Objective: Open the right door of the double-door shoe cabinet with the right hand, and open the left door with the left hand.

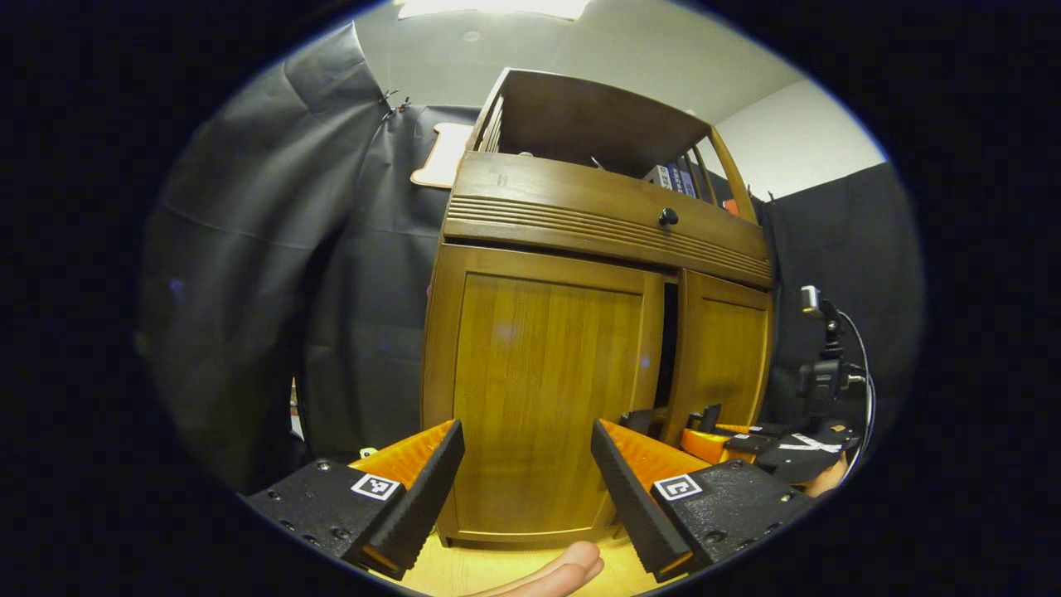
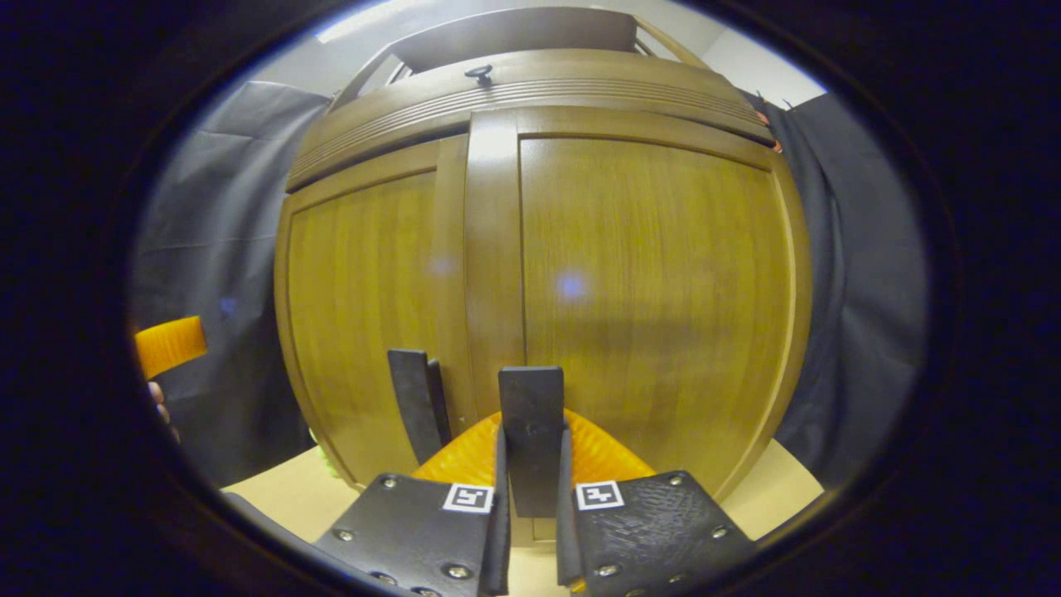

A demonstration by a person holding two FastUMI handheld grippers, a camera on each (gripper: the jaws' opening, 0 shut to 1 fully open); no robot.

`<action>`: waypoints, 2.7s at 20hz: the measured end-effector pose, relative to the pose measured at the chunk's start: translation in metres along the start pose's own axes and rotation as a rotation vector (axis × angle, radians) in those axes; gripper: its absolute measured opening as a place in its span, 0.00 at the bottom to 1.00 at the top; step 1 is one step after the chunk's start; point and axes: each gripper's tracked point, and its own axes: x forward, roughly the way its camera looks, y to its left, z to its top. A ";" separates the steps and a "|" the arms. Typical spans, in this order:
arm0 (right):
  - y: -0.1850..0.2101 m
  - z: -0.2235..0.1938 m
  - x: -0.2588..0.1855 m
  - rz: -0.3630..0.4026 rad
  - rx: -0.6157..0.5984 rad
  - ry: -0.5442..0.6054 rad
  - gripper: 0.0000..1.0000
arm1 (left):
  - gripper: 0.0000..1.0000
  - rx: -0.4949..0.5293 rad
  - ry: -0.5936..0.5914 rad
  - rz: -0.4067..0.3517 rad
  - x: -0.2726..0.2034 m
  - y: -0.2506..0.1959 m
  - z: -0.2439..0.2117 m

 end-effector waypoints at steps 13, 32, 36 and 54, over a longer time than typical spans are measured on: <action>0.000 0.024 -0.026 0.122 0.021 0.024 0.22 | 0.96 0.021 0.025 -0.007 0.007 -0.005 -0.009; -0.063 0.024 -0.113 0.046 0.002 0.029 0.21 | 0.96 0.070 0.029 -0.015 0.009 -0.017 -0.017; -0.082 0.024 -0.130 -0.004 -0.013 0.027 0.21 | 0.96 0.088 0.030 -0.033 0.008 -0.024 -0.018; -0.254 0.038 -0.176 -0.152 0.017 -0.049 0.01 | 0.92 0.081 0.037 -0.011 0.011 -0.027 -0.023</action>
